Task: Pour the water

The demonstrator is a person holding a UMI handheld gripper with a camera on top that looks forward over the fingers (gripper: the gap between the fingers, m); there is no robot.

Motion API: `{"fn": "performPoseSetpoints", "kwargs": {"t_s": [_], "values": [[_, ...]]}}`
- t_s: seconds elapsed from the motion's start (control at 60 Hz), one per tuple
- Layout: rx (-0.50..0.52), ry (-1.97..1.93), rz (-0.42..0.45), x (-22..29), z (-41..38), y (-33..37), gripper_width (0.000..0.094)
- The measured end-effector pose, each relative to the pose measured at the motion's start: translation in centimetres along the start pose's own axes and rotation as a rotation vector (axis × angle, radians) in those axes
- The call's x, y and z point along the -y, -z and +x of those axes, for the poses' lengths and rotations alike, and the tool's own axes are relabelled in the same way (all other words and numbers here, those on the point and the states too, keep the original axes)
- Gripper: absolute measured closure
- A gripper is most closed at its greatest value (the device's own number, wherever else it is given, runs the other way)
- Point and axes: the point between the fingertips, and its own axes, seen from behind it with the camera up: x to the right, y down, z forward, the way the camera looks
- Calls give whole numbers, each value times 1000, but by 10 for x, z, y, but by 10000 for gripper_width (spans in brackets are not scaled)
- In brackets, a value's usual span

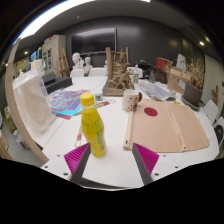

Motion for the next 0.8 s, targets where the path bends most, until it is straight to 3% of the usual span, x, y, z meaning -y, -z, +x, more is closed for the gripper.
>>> {"fn": "performPoseSetpoints", "kwargs": {"t_s": [0.1, 0.267, 0.317, 0.4, 0.45, 0.6, 0.8], "values": [[13, 32, 47, 1, -40, -30, 77], [-59, 3, 100, 7, -56, -82, 133], [-82, -25, 113, 9, -54, -93, 218], [-136, -57, 145, 14, -45, -102, 460], [-137, -77, 150, 16, -44, -104, 482], [-159, -51, 150, 23, -41, -101, 670], [-128, -17, 194, 81, -56, -107, 700]]}}
